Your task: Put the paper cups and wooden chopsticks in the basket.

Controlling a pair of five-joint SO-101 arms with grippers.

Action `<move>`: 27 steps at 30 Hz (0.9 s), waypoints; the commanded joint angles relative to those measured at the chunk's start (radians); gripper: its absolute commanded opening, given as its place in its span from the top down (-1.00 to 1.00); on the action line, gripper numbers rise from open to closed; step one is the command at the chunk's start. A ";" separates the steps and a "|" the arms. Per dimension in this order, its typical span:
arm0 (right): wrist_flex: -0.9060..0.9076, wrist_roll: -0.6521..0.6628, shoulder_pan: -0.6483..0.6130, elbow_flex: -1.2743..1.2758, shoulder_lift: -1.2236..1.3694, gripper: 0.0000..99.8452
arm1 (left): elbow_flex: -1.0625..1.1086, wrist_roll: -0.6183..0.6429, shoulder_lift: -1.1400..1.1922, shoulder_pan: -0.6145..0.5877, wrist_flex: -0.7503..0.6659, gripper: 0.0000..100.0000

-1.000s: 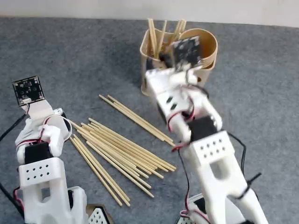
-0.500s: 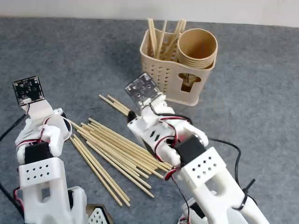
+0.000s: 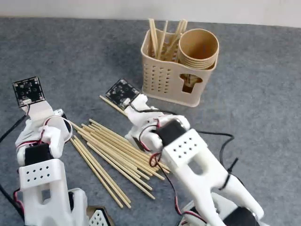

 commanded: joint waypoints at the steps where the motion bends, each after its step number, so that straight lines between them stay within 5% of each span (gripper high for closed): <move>1: 0.001 0.034 -0.015 -0.056 0.058 0.76 | -0.007 0.003 -0.021 -0.013 -0.017 0.94; 19: -0.328 0.123 0.084 -0.071 0.449 0.77 | -0.007 0.003 -0.021 -0.013 -0.017 0.94; 27: -0.275 0.123 0.116 -0.216 0.599 0.77 | -0.008 0.003 -0.021 -0.013 -0.017 0.94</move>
